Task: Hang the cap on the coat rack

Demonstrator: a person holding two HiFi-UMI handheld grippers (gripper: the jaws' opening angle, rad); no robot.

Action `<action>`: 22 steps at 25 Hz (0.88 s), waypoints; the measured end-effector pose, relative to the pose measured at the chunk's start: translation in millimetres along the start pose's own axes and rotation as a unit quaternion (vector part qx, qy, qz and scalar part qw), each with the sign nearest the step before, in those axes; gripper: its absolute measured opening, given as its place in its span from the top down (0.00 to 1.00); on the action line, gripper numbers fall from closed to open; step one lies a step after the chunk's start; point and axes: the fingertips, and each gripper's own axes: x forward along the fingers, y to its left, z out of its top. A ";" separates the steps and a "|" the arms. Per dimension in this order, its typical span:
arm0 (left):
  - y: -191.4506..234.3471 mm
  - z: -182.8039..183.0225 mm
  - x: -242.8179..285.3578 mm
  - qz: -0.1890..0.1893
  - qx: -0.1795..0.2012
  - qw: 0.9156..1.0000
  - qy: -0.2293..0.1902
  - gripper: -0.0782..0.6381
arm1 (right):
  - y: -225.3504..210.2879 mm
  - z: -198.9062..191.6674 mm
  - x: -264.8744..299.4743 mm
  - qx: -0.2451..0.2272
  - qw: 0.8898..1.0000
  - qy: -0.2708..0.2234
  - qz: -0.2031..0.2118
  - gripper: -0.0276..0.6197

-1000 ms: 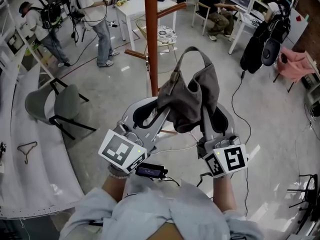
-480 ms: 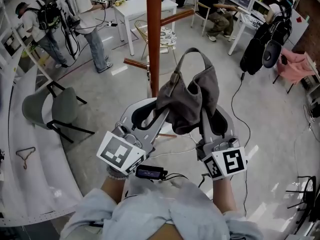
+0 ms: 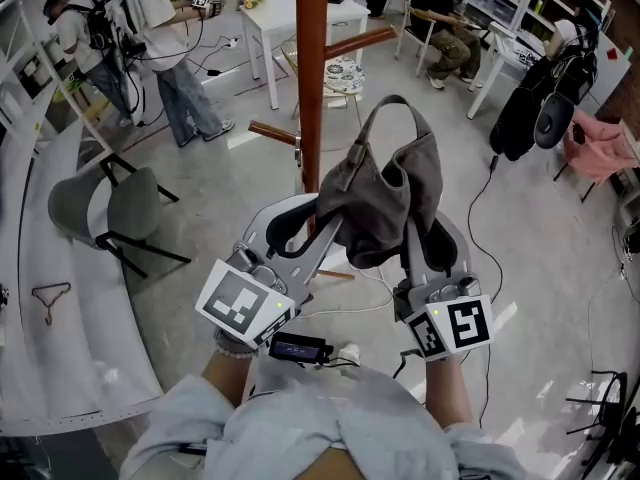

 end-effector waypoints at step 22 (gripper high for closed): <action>23.0 27.5 46.0 0.053 0.026 0.997 -0.039 0.78 | -37.6 32.0 49.1 -0.019 0.997 -0.040 0.059 0.85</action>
